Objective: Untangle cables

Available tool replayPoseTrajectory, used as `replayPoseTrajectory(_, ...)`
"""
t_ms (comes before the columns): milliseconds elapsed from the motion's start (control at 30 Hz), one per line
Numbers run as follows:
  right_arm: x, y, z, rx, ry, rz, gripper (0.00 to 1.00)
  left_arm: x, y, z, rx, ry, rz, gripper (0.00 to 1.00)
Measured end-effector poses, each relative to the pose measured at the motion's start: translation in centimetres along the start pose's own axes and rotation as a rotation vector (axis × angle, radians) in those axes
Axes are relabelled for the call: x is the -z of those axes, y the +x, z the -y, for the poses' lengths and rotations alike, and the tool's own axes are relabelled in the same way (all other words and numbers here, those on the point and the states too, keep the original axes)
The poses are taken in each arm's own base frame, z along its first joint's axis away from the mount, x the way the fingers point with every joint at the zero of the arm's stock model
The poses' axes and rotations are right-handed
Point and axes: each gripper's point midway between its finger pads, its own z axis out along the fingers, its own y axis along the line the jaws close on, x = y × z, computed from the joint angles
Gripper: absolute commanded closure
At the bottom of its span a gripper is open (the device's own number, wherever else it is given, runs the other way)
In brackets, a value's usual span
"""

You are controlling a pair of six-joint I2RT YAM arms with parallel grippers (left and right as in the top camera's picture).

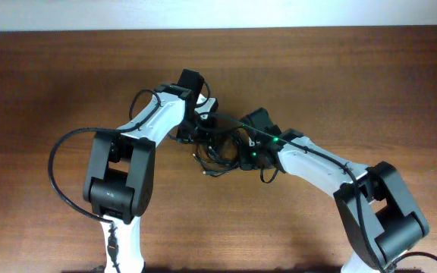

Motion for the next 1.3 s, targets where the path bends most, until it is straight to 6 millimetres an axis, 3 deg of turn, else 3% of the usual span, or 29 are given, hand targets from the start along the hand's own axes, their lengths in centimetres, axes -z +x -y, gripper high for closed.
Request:
replayPoseTrajectory(133, 2.8, -1.0, -1.2, -0.004, -0.050, -0.014, 0.63, 0.0, 0.0, 0.1, 0.000, 0.006, -0.001, 0.86)
replayPoseTrajectory(200, 3.0, -0.1, -0.8, -0.010, -0.031, -0.051, 0.64, 0.0, 0.0, 0.1, 0.000, 0.007, -0.001, 0.86)
replayPoseTrajectory(367, 2.5, 0.1, -0.3, -0.012, -0.005, -0.059, 0.65, 0.0, 0.0, 0.1, 0.000, 0.007, -0.001, 0.85)
replayPoseTrajectory(467, 0.7, 0.6, 0.5, -0.014, 0.027, -0.090, 0.78, 0.0, 0.0, 0.1, 0.000, 0.007, -0.001, 0.85)
replayPoseTrajectory(533, 0.2, 0.6, 1.4, -0.014, 0.071, -0.087, 0.96, 0.0, 0.0, 0.1, 0.000, 0.007, -0.001, 0.87)
replayPoseTrajectory(633, 0.2, 0.2, 2.5, -0.006, 0.136, -0.062, 0.96, 0.0, 0.0, 0.2, 0.000, 0.012, -0.002, 0.96)
replayPoseTrajectory(700, 0.6, 1.4, 3.3, -0.009, 0.176, -0.115, 0.96, 0.0, 0.0, 0.3, -0.006, 0.017, -0.002, 1.00)
replayPoseTrajectory(767, 1.8, 2.7, 4.2, -0.014, 0.227, -0.194, 0.96, 0.0, 0.0, 0.4, -0.011, 0.019, -0.001, 1.00)
replayPoseTrajectory(900, 3.4, 3.1, 5.8, 0.020, 0.287, -0.255, 0.96, -0.1, 0.0, 0.5, -0.013, 0.018, -0.001, 1.00)
replayPoseTrajectory(1033, 5.1, 4.3, 8.8, 0.115, 0.442, -0.322, 0.96, -0.1, 0.1, 0.6, -0.017, 0.015, -0.003, 1.00)
replayPoseTrajectory(1167, 6.7, 3.2, 11.7, 0.189, 0.635, -0.290, 0.96, -0.2, 0.1, 0.8, -0.015, 0.011, -0.004, 1.00)
replayPoseTrajectory(1300, 6.0, 0.8, 11.5, 0.187, 0.637, -0.176, 0.96, -0.2, 0.0, 0.4, -0.012, -0.009, -0.001, 0.99)
